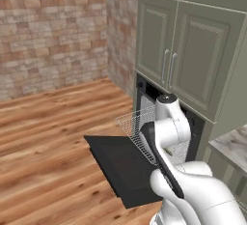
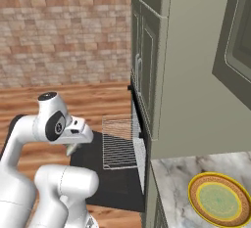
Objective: Place the fish on the top rack of the oven, and slide the tray back inside. Close the oven door.
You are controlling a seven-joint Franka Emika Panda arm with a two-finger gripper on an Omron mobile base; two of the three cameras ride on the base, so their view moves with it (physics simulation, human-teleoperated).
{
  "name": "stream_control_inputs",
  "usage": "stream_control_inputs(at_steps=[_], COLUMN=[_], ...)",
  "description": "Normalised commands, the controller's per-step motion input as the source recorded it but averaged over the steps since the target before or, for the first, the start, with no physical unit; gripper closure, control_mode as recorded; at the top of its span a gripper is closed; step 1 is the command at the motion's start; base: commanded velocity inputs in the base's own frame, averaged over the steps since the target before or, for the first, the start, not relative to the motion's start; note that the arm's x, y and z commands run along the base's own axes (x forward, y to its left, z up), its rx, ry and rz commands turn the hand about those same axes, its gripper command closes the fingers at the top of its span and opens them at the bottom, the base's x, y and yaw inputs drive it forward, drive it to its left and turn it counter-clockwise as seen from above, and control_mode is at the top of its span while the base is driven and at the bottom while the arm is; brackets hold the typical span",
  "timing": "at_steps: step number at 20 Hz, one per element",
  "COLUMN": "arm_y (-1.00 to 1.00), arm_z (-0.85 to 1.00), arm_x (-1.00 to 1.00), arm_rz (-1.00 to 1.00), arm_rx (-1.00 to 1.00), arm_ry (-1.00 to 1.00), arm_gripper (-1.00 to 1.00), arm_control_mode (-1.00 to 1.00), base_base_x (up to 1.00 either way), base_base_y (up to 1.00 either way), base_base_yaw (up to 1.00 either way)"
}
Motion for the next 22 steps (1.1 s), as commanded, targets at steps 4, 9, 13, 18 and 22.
stream_control_inputs(at_steps=[4, 9, 13, 18, 22], arm_y=[-0.01, -0.1, -0.12, -0.15, -0.09], arm_z=[-0.1, -0.06, -0.1, -0.19, -0.23], arm_x=[0.31, 0.28, 0.32, 0.21, 0.18], arm_rz=[-0.27, -0.14, -0.07, 0.0, 0.0], arm_rx=[0.0, 0.0, 0.0, 0.0, 0.0], arm_ry=[-0.04, -0.05, -0.04, -0.01, 0.0], arm_gripper=[1.0, 1.0, 1.0, 1.0, 1.0], arm_control_mode=[-1.0, -1.0, -1.0, -1.0, -1.0], base_base_x=[0.0, 0.0, 0.0, 0.0, 0.0], base_base_y=[0.0, 0.0, 0.0, 0.0, 0.0], base_base_yaw=[0.0, 0.0, 0.0, 0.0, 0.0])
